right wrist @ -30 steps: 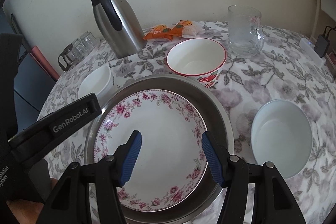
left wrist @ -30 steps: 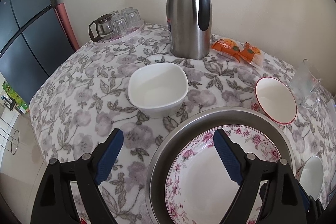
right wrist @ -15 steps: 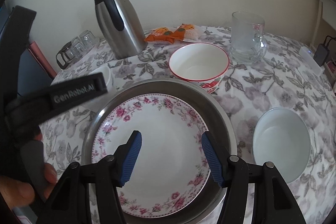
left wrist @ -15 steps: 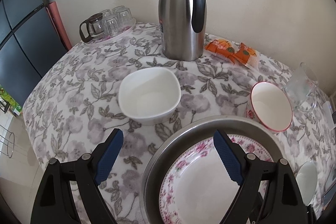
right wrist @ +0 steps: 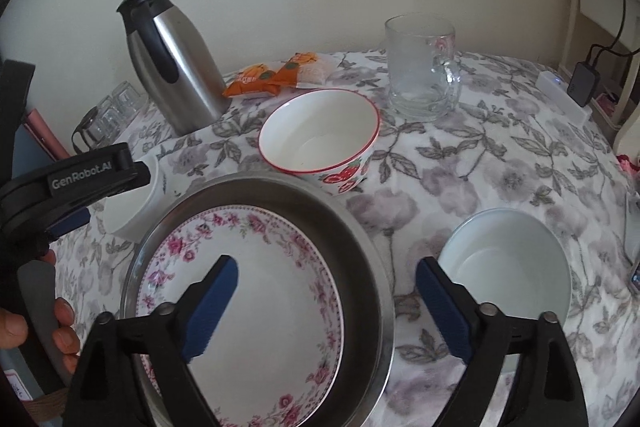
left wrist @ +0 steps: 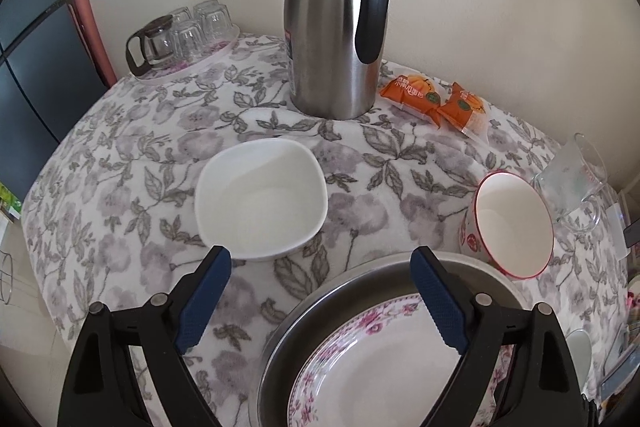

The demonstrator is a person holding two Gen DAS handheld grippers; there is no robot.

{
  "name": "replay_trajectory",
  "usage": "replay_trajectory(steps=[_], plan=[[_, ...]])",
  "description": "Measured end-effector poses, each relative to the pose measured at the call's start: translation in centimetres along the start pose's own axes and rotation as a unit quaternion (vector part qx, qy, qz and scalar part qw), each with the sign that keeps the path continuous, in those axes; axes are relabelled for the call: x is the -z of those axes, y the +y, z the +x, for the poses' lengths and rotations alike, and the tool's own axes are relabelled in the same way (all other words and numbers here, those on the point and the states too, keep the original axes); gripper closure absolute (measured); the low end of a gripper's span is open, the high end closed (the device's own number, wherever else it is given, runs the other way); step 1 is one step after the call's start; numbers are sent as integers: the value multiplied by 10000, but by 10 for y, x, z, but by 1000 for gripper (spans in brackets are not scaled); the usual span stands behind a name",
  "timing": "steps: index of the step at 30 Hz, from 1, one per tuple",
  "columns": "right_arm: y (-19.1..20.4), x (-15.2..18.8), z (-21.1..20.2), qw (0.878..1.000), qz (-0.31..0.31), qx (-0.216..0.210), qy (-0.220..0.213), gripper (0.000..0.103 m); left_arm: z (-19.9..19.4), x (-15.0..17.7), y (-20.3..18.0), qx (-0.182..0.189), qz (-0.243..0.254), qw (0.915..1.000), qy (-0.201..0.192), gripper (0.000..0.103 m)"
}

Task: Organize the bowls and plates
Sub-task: 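Move both grippers toward the red-rimmed strawberry-print bowl, then close both grippers on the rim of the strawberry bowl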

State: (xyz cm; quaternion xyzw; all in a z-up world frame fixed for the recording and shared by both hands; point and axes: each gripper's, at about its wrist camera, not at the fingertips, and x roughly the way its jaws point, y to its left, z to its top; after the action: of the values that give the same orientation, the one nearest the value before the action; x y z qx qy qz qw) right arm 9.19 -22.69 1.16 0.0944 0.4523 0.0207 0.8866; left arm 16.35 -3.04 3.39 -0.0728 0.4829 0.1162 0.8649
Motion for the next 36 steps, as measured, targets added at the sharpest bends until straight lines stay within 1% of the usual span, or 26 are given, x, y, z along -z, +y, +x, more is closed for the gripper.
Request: replay_trajectory(steps=[1, 4, 5, 6, 10, 13, 15, 16, 18, 24, 27, 30, 31, 32, 33, 34, 35, 36], plan=[[-2, -2, 0, 10000, 51, 29, -20, 0, 1, -2, 0, 48, 2, 10000, 9, 11], [-10, -9, -1, 9997, 217, 46, -79, 0, 6, -10, 1, 173, 14, 9998, 10, 11], [-13, -12, -1, 9996, 280, 39, -93, 0, 7, -13, 2, 202, 24, 9998, 6, 9], [-16, -15, -2, 9993, 341, 26, -121, 0, 9, -17, 2, 244, 44, 9997, -4, 4], [-26, -31, -5, 9979, 593, 7, -260, 0, 14, -31, 2, 408, 129, 9991, -62, 3], [-35, -46, -5, 9954, 878, -227, -318, 0, 15, -43, 2, 621, 177, 9975, -279, 3], [-38, -56, -3, 9940, 1000, -342, -297, 0, 14, -50, -1, 678, 286, 9961, -480, 3], [-39, -61, -1, 9935, 1038, -386, -266, 0, 14, -53, -3, 717, 368, 9955, -505, 3], [-40, -72, 3, 9932, 1111, -290, -209, 0, 17, -61, -10, 907, 561, 9936, -379, 3], [-46, -96, 20, 9932, 1158, 65, 20, 0, 33, -74, -33, 1221, 746, 9896, 116, 3], [-51, -101, 30, 9920, 1234, 213, 167, 2, 43, -77, -46, 1174, 861, 9888, 324, 3], [-55, -105, 41, 9907, 1282, 349, 289, 12, 51, -78, -60, 1210, 1028, 9862, 474, 3], [-55, -106, 46, 9901, 1305, 358, 366, 17, 53, -78, -64, 1214, 1082, 9854, 501, 4], [-55, -107, 49, 9899, 1310, 339, 421, 22, 54, -78, -67, 1220, 1137, 9846, 525, 4], [-54, -107, 53, 9898, 1309, 299, 467, 24, 57, -77, -72, 1237, 1189, 9835, 566, 5], [-53, -107, 59, 9896, 1311, 239, 534, 28, 59, -76, -77, 1263, 1241, 9822, 623, 6], [-53, -107, 63, 9892, 1322, 207, 597, 35, 61, -75, -80, 1287, 1270, 9813, 664, 10], [-52, -107, 67, 9887, 1331, 197, 665, 38, 64, -73, -84, 1332, 1310, 9796, 741, 16]])
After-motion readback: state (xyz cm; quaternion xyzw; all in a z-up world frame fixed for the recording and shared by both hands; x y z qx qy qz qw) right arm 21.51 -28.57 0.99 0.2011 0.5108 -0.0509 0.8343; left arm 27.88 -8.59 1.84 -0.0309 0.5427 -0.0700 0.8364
